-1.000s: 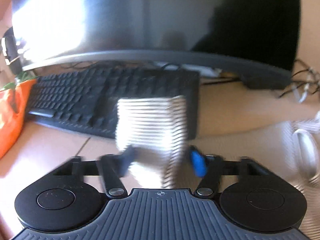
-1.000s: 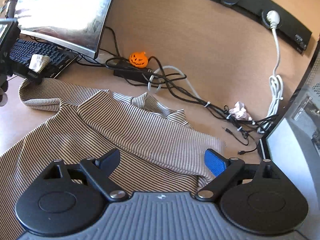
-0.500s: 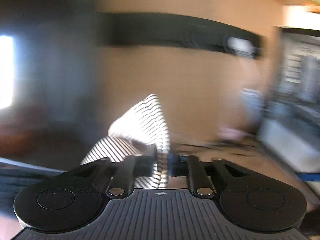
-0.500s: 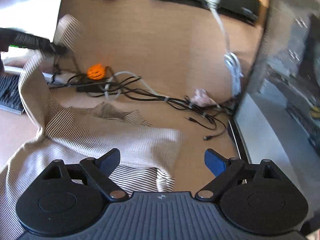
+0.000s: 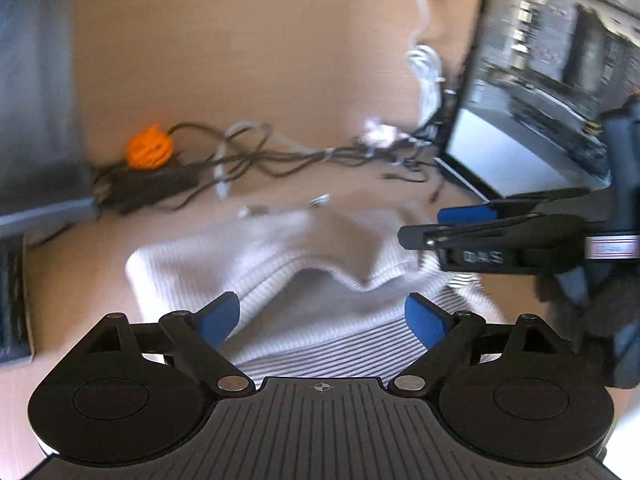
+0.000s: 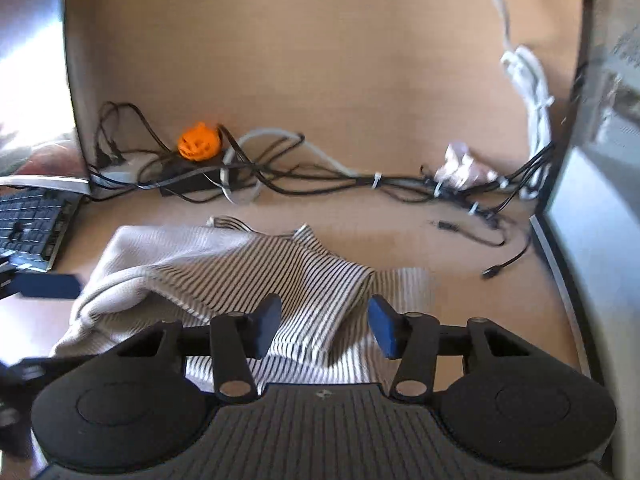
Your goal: Fold clothes
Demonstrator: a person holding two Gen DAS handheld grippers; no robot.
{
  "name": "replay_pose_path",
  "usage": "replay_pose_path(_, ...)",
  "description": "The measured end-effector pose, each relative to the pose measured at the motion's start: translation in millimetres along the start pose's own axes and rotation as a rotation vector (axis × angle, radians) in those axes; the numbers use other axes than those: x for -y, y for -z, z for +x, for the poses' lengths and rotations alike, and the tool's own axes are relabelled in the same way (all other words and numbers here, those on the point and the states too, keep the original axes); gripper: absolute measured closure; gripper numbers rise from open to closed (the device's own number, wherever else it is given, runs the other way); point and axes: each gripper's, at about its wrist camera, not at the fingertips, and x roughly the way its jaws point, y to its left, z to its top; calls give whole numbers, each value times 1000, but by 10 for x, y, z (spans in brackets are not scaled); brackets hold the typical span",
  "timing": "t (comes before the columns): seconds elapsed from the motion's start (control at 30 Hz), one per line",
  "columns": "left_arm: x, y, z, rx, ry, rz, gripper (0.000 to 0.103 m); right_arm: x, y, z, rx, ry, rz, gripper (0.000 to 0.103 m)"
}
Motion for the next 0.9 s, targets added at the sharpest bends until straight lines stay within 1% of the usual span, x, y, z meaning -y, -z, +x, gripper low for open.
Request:
replay_pose_path(0.03,-63,11,14,-6,-7,-16,9,-9,5,107,-19,-2,6,58)
replay_pose_path(0.07,-109,23,22,-11,-14,-28,9,-16,24,185,-39,-7,9,71)
replay_pose_path(0.13,-168,32,22,-16,-19,-40,9,-43,48,308,-74,-35,20,85)
replay_pose_path(0.17,-197,32,19,-15,-19,-43,9,-73,58,304,-69,-48,18,87)
replay_pose_path(0.23,-246,29,10,-10,-14,-48,9,-182,17,136,-10,-68,-39,93)
replay_pose_path(0.3,-283,13,20,-10,3,-51,9,-250,-60,-88,56,-52,-86,93)
replay_pose_path(0.33,-296,1,35,-14,16,-52,9,-245,-99,-204,87,-31,-98,98)
replay_pose_path(0.4,-309,0,81,-34,39,-53,8,-154,-118,-346,112,14,-91,98)
replay_pose_path(0.47,-300,44,160,-76,61,-54,8,-40,-42,-356,103,61,-85,98)
replay_pose_path(0.57,-287,110,279,-138,94,-54,8,124,177,-238,32,127,-67,98)
replay_pose_path(0.6,-283,132,318,-159,105,-54,8,147,242,-214,12,127,-64,98)
replay_pose_path(0.63,-276,151,330,-163,101,-50,8,143,299,-221,7,121,-72,98)
replay_pose_path(0.7,-268,170,323,-151,75,-42,8,128,379,-255,3,110,-87,97)
replay_pose_path(0.77,-274,151,316,-131,42,-37,8,127,406,-288,0,97,-87,91)
replay_pose_path(0.83,-254,116,328,-125,21,-21,8,138,395,-277,-6,80,-62,90)
replay_pose_path(0.87,-215,104,332,-118,9,3,9,132,368,-254,-7,67,-43,90)
replay_pose_path(0.9,-166,94,335,-109,0,34,15,132,350,-256,-9,44,-17,90)
